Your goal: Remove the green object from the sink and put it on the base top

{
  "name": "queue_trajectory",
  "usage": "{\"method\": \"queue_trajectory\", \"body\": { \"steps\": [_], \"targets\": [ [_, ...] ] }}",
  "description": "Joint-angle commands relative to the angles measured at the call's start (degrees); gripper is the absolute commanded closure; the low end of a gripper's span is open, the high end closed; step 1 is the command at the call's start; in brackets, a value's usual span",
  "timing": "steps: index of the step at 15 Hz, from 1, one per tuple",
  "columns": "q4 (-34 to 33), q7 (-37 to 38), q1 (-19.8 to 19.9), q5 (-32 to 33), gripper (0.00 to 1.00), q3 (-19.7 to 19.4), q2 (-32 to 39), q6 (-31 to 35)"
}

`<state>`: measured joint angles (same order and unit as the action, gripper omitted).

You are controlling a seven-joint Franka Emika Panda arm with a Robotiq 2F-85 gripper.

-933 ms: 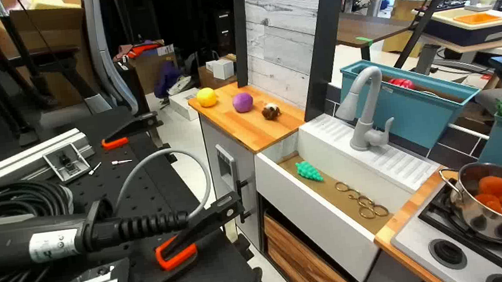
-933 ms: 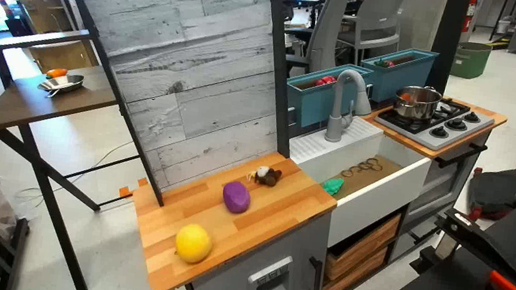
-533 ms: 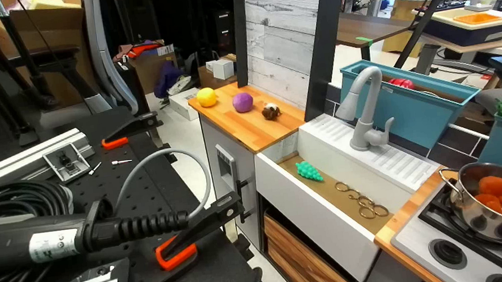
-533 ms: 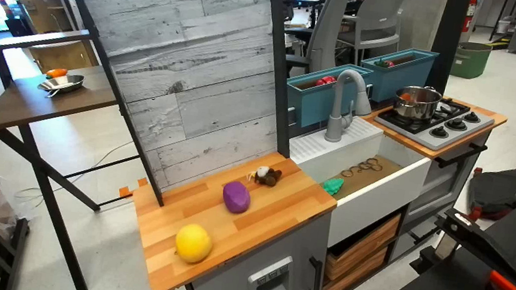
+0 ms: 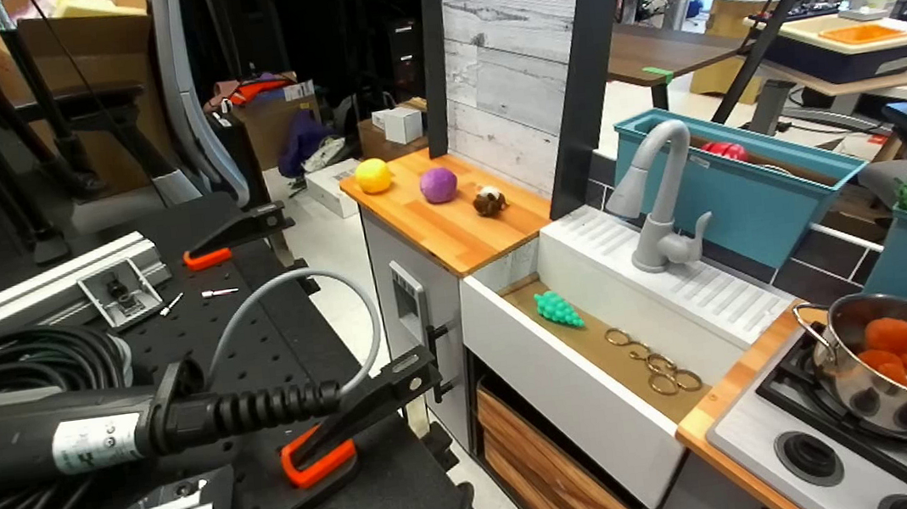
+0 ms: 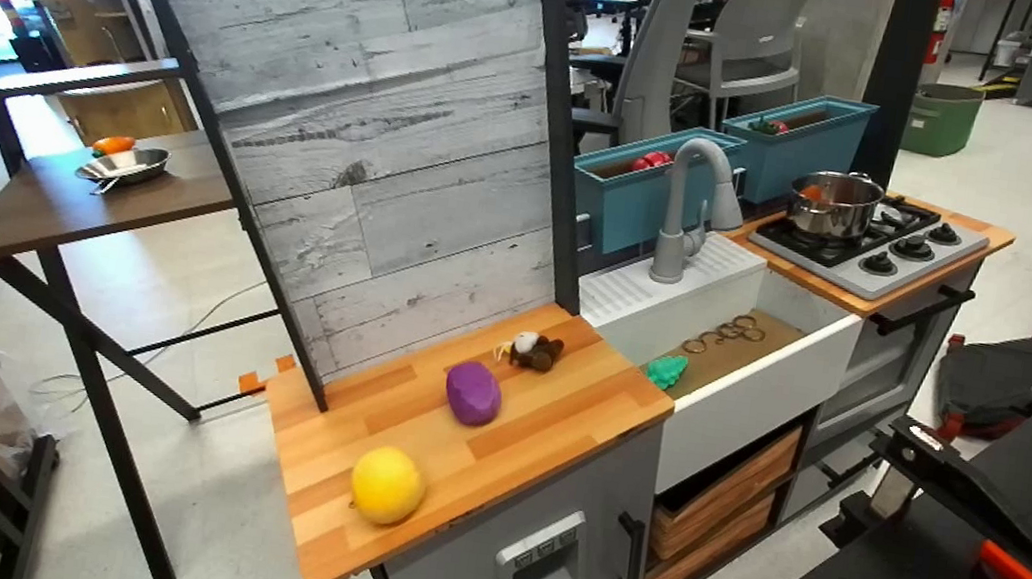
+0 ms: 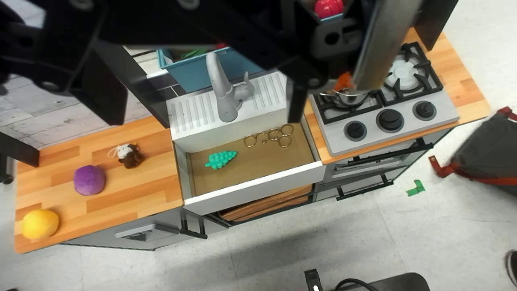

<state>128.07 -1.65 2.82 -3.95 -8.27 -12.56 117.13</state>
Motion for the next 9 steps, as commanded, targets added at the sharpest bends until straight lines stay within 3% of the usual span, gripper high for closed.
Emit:
{"method": "queue_trajectory", "body": {
  "steps": [1,5,9],
  "targets": [
    [0.76,4.85,0.09,1.89,0.0,3.19,10.49,9.53],
    [0.59,14.57,-1.19,6.24,0.0,5.22,24.11,22.74],
    [-2.25,26.45,-6.33,15.68,0.0,1.81,37.26,35.79]
  ]
}}
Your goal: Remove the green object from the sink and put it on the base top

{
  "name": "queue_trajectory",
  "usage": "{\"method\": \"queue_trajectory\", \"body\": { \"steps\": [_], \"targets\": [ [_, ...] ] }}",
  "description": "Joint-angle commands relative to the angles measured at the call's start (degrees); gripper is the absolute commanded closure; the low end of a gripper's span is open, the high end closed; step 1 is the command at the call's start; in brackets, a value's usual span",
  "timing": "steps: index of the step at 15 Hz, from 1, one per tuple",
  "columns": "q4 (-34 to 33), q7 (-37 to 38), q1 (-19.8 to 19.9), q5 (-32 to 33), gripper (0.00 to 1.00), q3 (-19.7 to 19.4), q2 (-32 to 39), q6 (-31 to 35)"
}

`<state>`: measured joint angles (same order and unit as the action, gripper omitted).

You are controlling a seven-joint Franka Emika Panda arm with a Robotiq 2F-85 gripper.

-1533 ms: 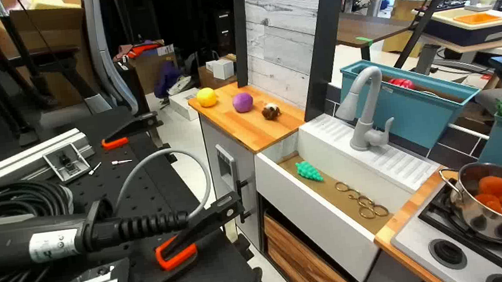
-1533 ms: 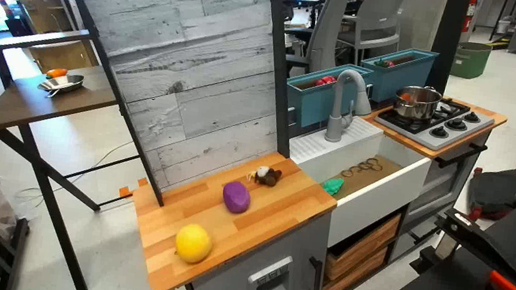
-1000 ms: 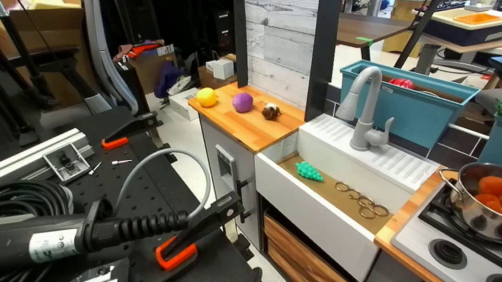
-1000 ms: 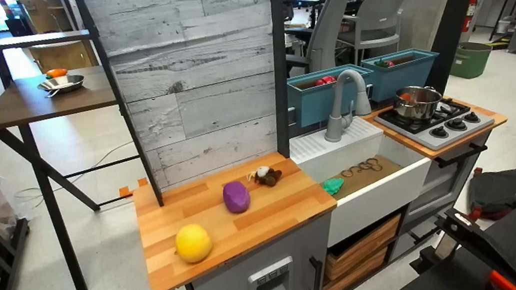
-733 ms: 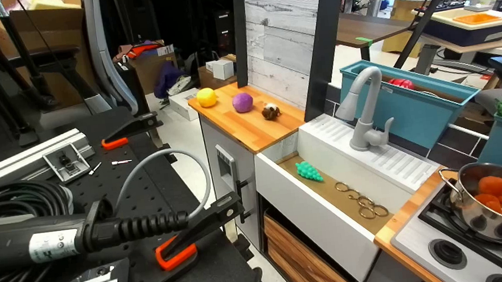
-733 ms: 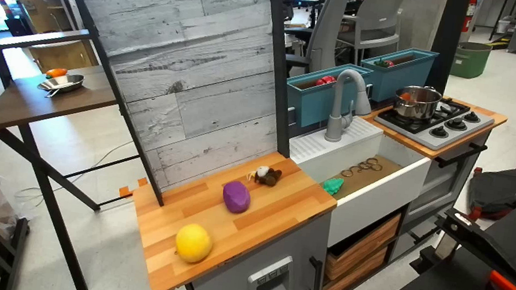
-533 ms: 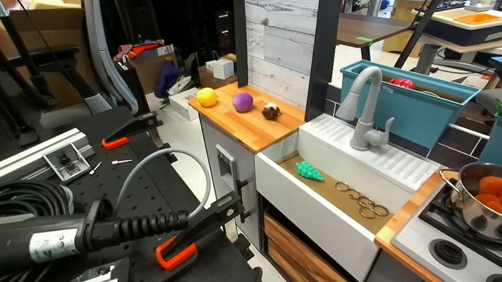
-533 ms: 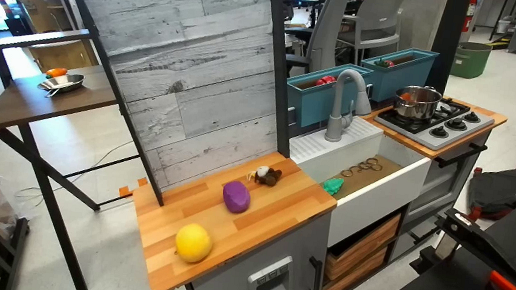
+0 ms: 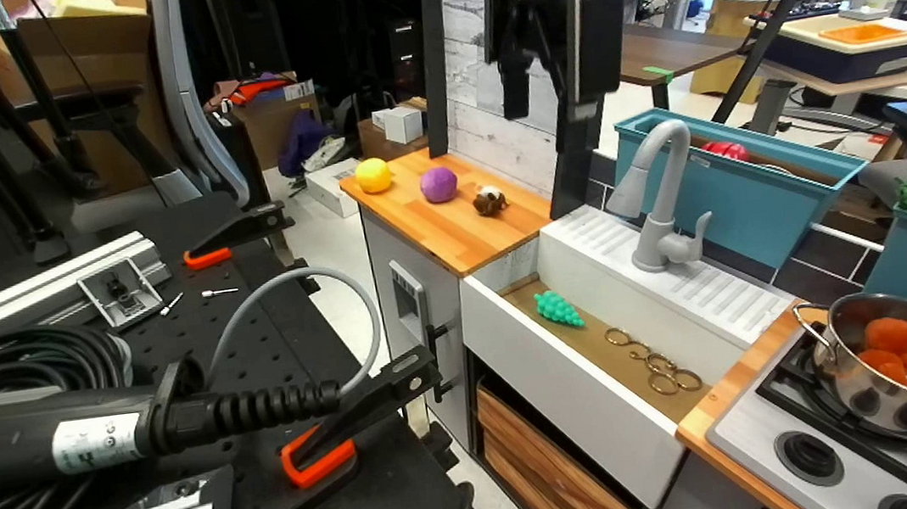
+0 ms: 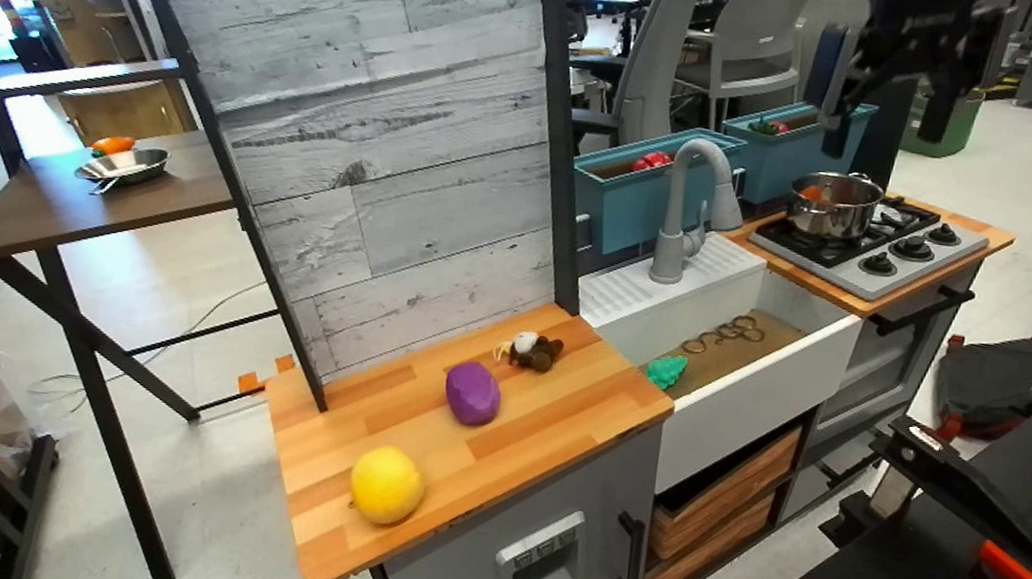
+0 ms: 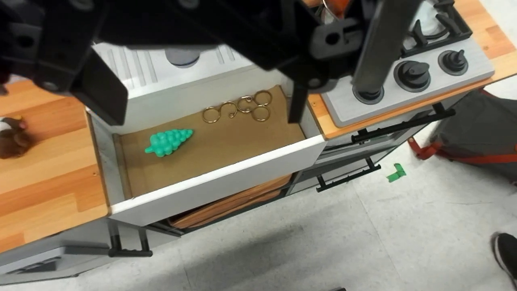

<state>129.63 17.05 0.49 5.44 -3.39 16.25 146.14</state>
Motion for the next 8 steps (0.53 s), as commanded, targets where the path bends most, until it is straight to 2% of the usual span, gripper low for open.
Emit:
{"method": "queue_trajectory", "body": {
  "steps": [1,3,5,8],
  "targets": [
    [-5.18,10.39,-5.97,8.12,0.0,-4.78,11.41,9.01],
    [-8.35,15.16,-10.0,8.79,0.0,-8.12,17.23,11.99],
    [-12.22,18.51,-13.21,6.5,0.0,-10.33,23.18,13.03],
    [-19.05,23.34,-15.87,3.33,0.0,-11.44,31.07,11.8]
  ]
}}
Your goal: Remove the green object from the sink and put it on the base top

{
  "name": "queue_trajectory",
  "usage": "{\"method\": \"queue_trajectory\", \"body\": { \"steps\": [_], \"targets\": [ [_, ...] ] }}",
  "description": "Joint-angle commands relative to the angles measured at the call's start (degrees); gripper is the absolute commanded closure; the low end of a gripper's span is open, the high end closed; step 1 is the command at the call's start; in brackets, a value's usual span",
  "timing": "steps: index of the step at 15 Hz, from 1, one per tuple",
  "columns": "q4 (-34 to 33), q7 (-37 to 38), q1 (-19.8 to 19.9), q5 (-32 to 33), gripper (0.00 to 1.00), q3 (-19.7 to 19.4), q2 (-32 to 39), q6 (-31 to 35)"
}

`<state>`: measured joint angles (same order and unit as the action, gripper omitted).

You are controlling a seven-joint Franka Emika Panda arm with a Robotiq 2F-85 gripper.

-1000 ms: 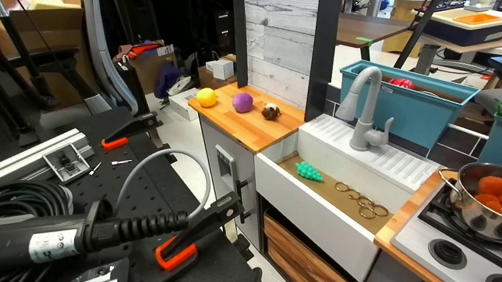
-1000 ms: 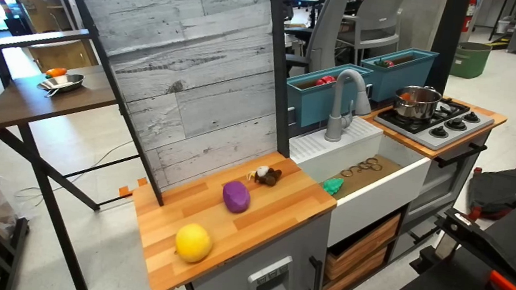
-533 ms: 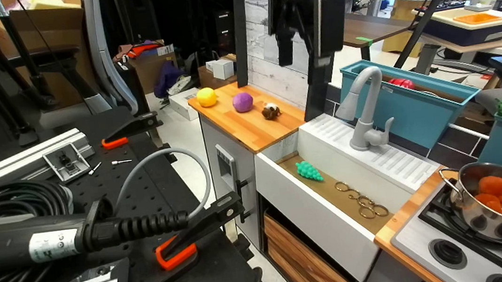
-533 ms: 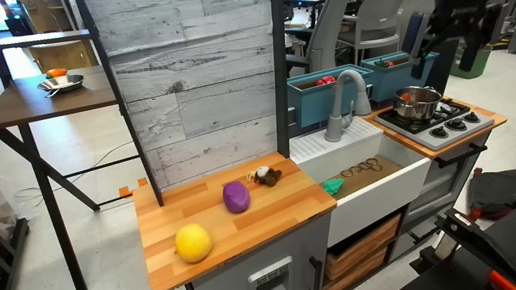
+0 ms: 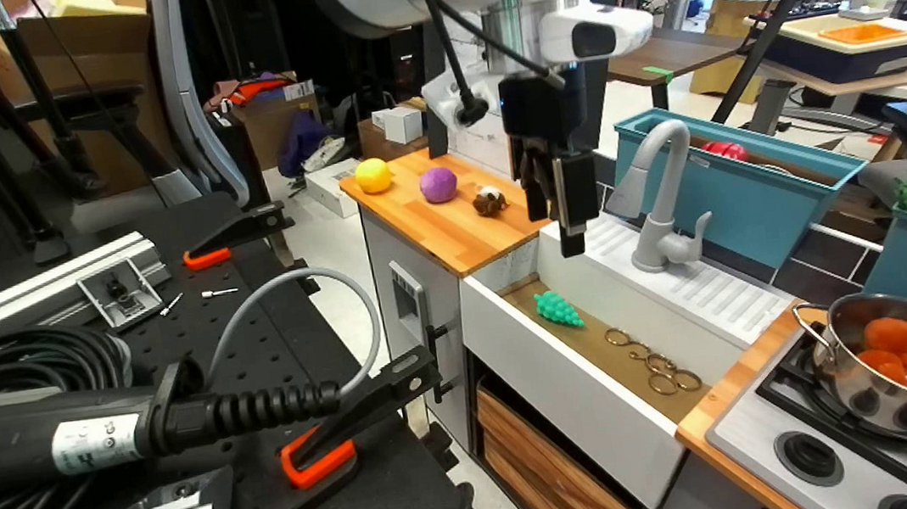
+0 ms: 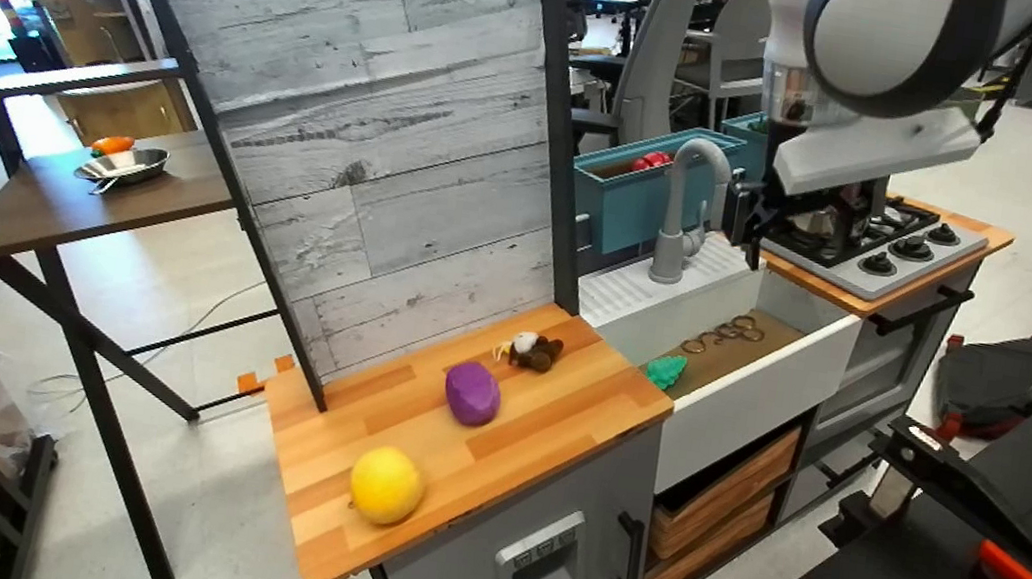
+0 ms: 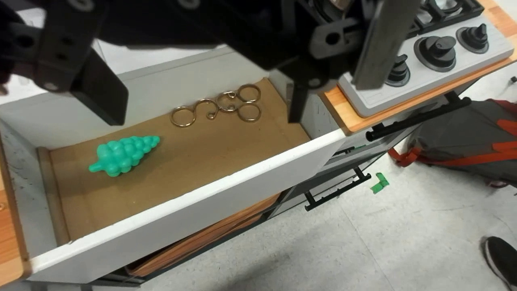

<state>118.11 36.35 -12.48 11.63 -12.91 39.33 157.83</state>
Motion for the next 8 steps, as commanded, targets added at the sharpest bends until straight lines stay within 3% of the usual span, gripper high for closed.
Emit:
{"method": "queue_trajectory", "body": {
  "steps": [1,8],
  "targets": [
    [-9.93,5.71,-3.13,-4.6,0.0,-1.45,10.35,-0.53],
    [-24.3,14.3,-5.38,-12.04,0.0,-1.22,23.43,-0.45]
  ]
}}
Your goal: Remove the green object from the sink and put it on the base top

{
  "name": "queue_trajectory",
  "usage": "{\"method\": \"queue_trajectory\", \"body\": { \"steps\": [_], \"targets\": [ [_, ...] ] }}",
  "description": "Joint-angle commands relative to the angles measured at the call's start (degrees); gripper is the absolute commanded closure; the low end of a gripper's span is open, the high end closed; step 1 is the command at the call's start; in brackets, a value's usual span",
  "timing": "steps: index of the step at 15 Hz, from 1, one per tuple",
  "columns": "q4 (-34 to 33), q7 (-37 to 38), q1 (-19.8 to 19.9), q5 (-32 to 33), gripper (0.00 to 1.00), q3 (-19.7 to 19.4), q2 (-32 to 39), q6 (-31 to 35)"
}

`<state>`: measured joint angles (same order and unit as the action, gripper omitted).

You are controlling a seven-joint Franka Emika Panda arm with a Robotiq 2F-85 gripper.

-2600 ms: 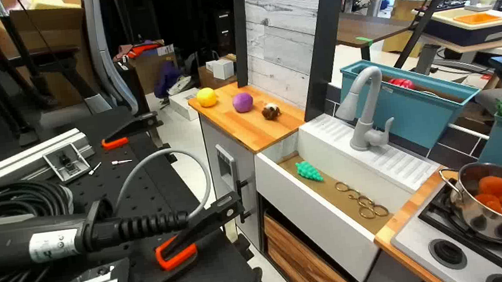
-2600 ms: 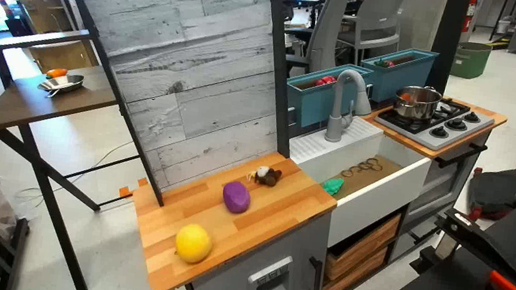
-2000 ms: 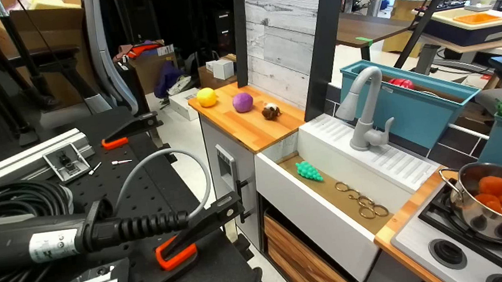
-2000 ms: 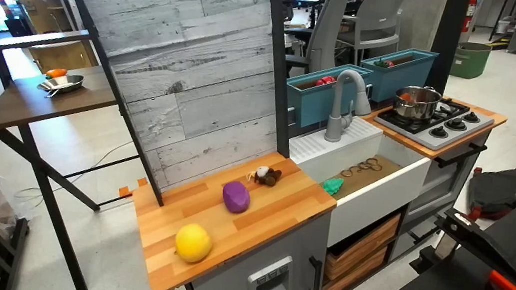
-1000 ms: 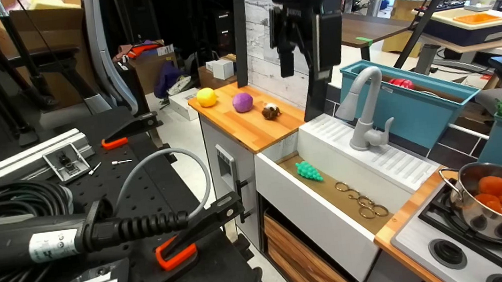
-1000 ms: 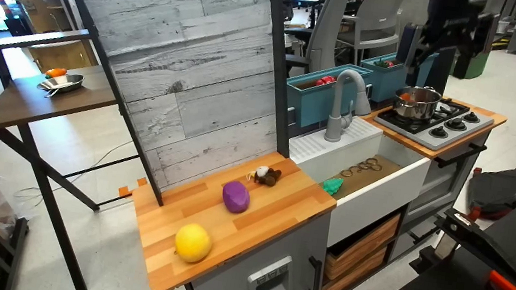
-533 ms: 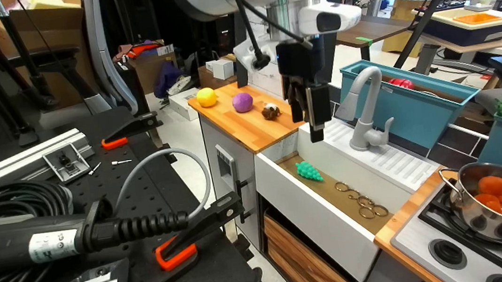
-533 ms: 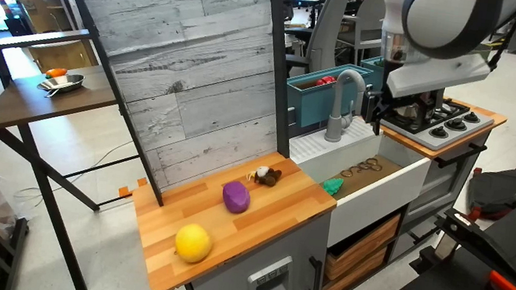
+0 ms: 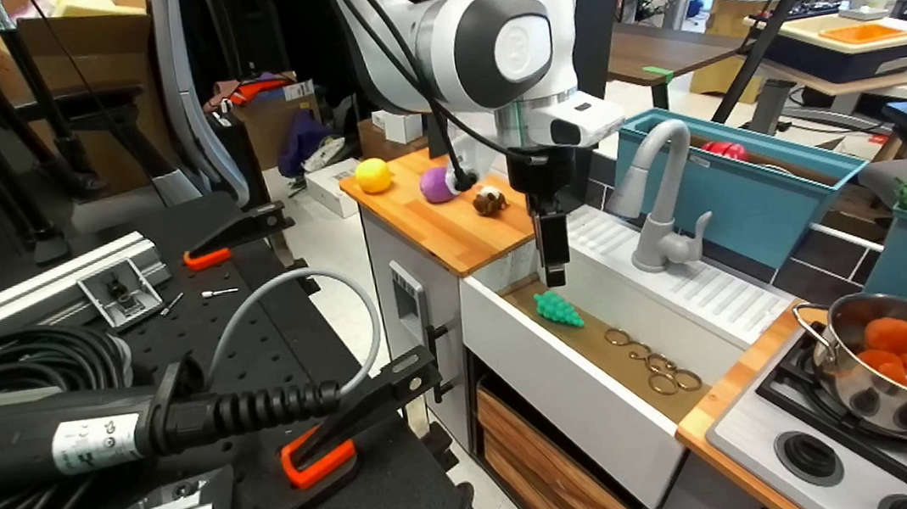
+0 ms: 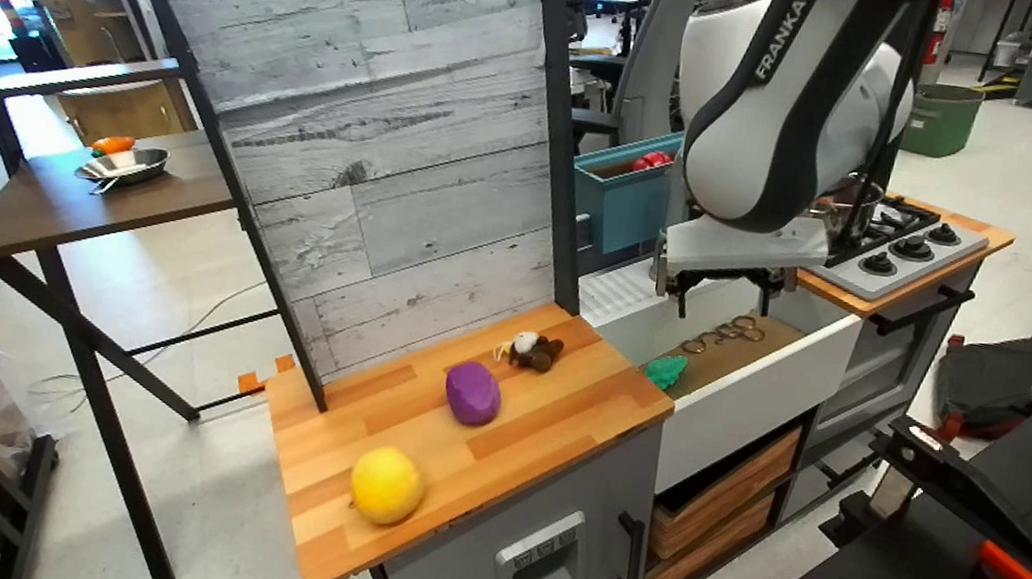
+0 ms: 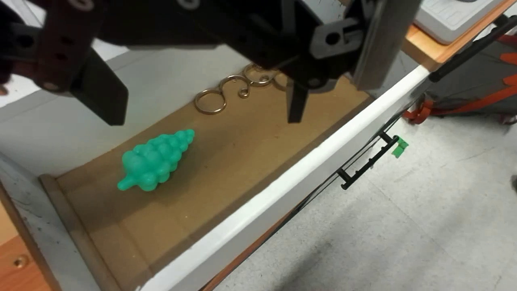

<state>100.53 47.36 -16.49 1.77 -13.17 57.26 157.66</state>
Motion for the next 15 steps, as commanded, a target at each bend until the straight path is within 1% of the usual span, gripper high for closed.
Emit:
{"method": "queue_trajectory", "body": {
  "steps": [1,9,15],
  "targets": [
    [-8.63,4.61,-1.54,-2.44,0.0,-0.93,7.13,-1.01],
    [-20.11,10.84,-2.58,-1.9,0.0,-2.24,17.81,-0.63],
    [-25.66,11.68,-2.16,-1.49,0.0,-2.98,23.37,-1.89]
  ]
}}
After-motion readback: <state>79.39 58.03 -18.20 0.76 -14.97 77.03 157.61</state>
